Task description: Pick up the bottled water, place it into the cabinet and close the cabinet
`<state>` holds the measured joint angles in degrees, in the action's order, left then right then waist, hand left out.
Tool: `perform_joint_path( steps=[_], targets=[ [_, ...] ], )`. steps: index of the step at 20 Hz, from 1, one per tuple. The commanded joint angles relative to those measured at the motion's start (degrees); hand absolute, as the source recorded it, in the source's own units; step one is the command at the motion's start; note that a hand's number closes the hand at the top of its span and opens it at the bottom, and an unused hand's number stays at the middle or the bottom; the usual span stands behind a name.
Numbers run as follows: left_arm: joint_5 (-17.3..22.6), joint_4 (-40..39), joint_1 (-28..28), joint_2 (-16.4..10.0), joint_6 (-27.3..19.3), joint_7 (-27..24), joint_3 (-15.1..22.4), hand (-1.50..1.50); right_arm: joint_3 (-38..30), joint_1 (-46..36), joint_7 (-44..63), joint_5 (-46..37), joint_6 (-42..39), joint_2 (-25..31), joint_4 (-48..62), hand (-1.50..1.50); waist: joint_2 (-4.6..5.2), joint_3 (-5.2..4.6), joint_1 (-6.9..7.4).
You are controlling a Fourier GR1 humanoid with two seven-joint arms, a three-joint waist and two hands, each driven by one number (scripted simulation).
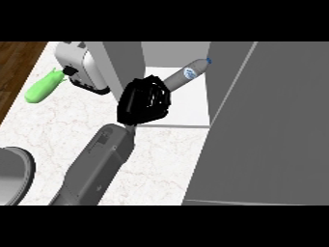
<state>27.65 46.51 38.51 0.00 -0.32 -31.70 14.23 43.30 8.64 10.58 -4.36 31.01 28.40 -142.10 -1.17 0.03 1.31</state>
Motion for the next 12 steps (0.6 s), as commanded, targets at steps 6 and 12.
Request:
perform_joint_path(
  steps=[6,12],
  targets=[
    [2.0,25.2,-22.9,-6.8,0.2,5.0,3.3,1.50,3.9,-1.7,4.7,-2.5,-4.2,4.9,-6.7,1.50,-0.14,-0.08,1.37],
    [4.2,42.5,-36.5,-12.8,0.5,8.1,4.0,1.50,9.3,-7.0,7.2,2.2,-9.0,2.5,-5.2,1.50,0.03,-0.05,2.56]
  ],
)
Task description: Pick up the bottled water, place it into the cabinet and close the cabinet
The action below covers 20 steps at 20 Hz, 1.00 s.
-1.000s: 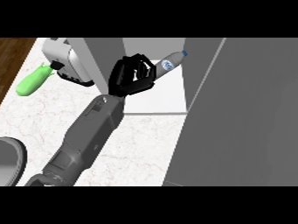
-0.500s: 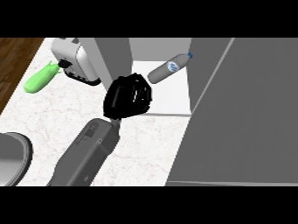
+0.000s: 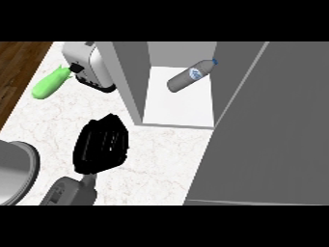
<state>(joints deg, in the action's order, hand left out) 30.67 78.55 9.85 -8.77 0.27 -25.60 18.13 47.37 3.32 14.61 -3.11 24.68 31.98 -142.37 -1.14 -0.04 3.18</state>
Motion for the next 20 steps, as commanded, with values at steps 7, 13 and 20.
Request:
perform_joint_path(
  steps=[7,13,20],
  targets=[
    [2.3,24.0,-24.8,-10.6,2.4,-0.1,-0.9,1.50,8.4,-9.0,8.9,-2.5,-1.2,-8.7,-1.7,1.50,0.31,-0.12,-0.47],
    [6.3,35.2,-32.0,-15.1,3.5,1.5,-5.9,1.50,2.1,-22.6,21.3,-4.0,-1.1,-17.1,1.6,1.50,0.66,-0.14,-1.12],
    [11.1,37.1,-40.3,-18.0,9.6,-0.4,-13.1,1.50,-7.2,-35.0,25.7,-2.7,-1.7,-31.1,15.6,1.50,1.12,-0.01,-1.77]
  ],
)
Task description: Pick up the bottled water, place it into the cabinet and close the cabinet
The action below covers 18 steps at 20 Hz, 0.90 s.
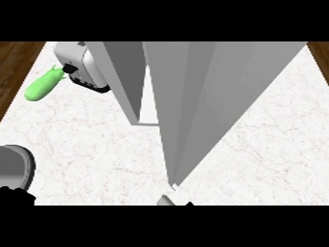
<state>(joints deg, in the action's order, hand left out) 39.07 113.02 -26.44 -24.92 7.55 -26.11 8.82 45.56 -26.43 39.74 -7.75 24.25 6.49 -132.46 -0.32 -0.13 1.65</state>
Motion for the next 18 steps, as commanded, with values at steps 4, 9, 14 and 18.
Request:
perform_joint_path(
  steps=[4,9,14,18],
  targets=[
    [6.5,5.4,-8.2,-4.3,6.0,1.2,-8.1,1.50,-10.7,-11.3,0.5,5.4,0.5,-6.3,12.2,1.50,0.29,0.12,-0.18],
    [9.1,1.6,-9.6,-4.7,11.6,-1.0,-12.2,1.50,-21.1,-16.7,-7.0,12.9,-6.2,-6.4,26.2,1.50,0.62,0.11,0.28],
    [6.4,-0.9,-10.2,-2.2,13.6,-1.2,-11.7,1.50,-26.7,-24.8,-9.9,15.9,-8.8,-6.5,36.0,1.50,0.39,0.10,-0.36],
    [9.0,0.3,-13.3,-3.2,17.5,-1.3,-16.0,1.50,-28.1,-23.4,-15.3,16.2,-12.4,-6.5,44.8,1.50,0.41,0.11,-0.05]
  ],
)
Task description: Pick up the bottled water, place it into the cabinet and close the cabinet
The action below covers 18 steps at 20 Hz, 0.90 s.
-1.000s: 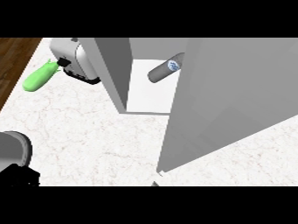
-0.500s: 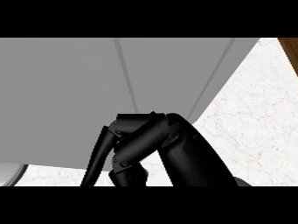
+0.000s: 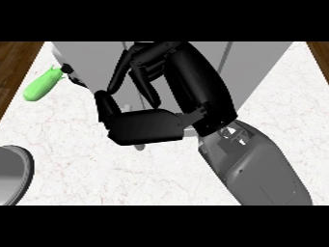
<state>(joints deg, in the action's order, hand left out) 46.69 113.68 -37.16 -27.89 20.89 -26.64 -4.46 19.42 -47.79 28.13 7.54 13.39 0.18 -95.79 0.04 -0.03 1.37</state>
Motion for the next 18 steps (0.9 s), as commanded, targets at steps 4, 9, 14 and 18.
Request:
perform_joint_path(
  steps=[4,9,14,18],
  targets=[
    [1.0,-5.9,0.3,0.3,6.3,-0.4,-4.0,1.50,-2.2,-5.6,-7.4,2.0,-1.6,-0.2,17.1,1.50,0.12,-0.03,0.15],
    [2.3,-1.8,4.3,-0.2,1.8,3.9,-2.7,1.50,-8.0,-7.9,-12.5,2.3,-5.5,0.2,26.3,1.50,0.58,0.01,0.30],
    [3.3,-2.7,3.5,-0.2,3.4,3.7,-3.4,1.50,-7.7,-6.0,-13.9,0.7,-4.2,0.9,28.2,1.50,0.69,-0.05,0.69],
    [2.6,-1.2,4.5,-1.0,3.4,4.6,-3.1,1.50,-8.8,-6.8,-16.0,1.5,-4.9,3.0,31.0,1.50,1.31,-0.05,1.34]
  ],
)
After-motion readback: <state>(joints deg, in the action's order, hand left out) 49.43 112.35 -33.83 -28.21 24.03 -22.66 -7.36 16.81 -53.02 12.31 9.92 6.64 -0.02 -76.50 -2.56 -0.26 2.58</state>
